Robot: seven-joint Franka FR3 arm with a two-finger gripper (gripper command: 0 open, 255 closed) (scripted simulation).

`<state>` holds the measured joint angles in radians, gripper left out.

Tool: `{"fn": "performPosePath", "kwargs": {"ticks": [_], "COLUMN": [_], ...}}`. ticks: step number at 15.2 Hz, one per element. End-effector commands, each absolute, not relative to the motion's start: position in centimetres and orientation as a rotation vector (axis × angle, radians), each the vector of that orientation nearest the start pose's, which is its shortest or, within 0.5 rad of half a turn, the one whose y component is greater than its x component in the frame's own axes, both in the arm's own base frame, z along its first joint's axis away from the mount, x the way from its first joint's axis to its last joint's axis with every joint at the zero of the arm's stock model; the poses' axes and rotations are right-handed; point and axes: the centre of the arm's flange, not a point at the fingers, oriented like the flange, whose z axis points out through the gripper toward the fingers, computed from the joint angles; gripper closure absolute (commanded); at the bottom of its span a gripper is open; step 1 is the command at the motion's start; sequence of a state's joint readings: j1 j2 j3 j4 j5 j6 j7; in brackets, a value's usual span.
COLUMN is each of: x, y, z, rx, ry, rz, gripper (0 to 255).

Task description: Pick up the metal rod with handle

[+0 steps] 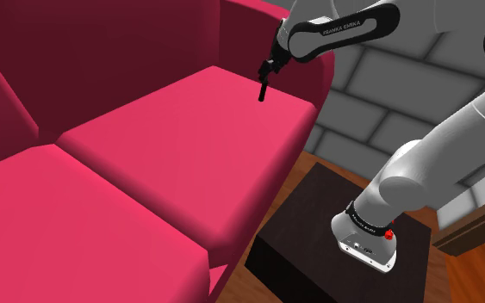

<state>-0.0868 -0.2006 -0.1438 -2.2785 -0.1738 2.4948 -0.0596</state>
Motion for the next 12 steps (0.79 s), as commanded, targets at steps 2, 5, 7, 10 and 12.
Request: {"fn": "performPosePath", "kwargs": {"ticks": [2, 5, 7, 10, 12], "x": [50.42, 50.49, 50.50, 50.51, 50.48], "y": [-11.91, -11.88, -11.87, -11.86, -11.86], "z": [46.72, 46.72, 46.70, 46.68, 46.66], "rx": [-3.236, -3.236, -3.236, -3.236, -3.236], "ry": [0.093, 0.093, 0.093, 0.093, 0.093], "rz": [-0.652, -0.652, -0.652, -0.652, -0.652], "gripper": [0, 255, 255, 255, 255]}}
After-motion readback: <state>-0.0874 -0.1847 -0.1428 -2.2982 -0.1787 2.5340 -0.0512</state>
